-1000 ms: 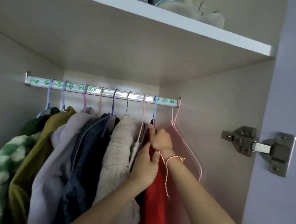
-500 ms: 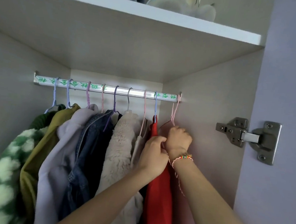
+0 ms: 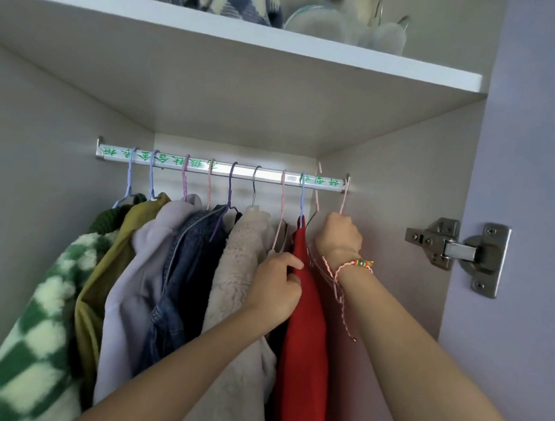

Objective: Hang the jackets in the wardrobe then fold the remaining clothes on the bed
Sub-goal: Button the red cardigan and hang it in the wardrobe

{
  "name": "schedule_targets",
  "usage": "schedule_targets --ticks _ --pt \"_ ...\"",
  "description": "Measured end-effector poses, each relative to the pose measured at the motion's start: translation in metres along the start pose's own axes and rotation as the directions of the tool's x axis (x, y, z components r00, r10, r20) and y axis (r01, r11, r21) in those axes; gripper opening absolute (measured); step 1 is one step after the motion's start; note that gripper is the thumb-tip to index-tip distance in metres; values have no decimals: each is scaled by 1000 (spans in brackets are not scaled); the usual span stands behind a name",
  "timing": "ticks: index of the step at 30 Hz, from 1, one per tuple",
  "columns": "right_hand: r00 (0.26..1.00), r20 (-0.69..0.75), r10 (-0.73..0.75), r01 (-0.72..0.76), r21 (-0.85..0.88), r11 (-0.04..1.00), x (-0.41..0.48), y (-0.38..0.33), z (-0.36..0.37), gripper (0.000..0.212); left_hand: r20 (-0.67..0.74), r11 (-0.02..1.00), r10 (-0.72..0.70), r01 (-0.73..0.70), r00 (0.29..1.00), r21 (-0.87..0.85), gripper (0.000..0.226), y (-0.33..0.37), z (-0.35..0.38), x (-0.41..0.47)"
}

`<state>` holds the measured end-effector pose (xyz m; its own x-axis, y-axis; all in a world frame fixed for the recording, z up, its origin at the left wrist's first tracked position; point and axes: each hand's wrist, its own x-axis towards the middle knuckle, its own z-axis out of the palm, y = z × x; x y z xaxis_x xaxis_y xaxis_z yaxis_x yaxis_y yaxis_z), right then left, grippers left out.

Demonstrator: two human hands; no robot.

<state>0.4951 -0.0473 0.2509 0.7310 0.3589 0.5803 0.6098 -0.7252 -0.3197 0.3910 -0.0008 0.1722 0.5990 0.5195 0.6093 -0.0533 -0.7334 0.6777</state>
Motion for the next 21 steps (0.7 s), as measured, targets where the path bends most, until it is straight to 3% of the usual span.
schedule_targets --ticks 7,14,17,21 --pt "985 141 95 -137 319 938 9 -5 5 30 17 998 40 -40 999 -42 35 2 -16 -1" --pt "979 165 123 -173 337 925 20 -14 -8 29 91 999 9 -5 996 -47 36 2 -9 1" --pt "978 163 128 -183 388 903 32 -20 -17 31 85 997 35 -28 996 -76 38 2 -10 4" --pt "960 245 137 -216 333 918 21 -24 -10 32 56 996 42 -37 998 -81 40 1 -11 0"
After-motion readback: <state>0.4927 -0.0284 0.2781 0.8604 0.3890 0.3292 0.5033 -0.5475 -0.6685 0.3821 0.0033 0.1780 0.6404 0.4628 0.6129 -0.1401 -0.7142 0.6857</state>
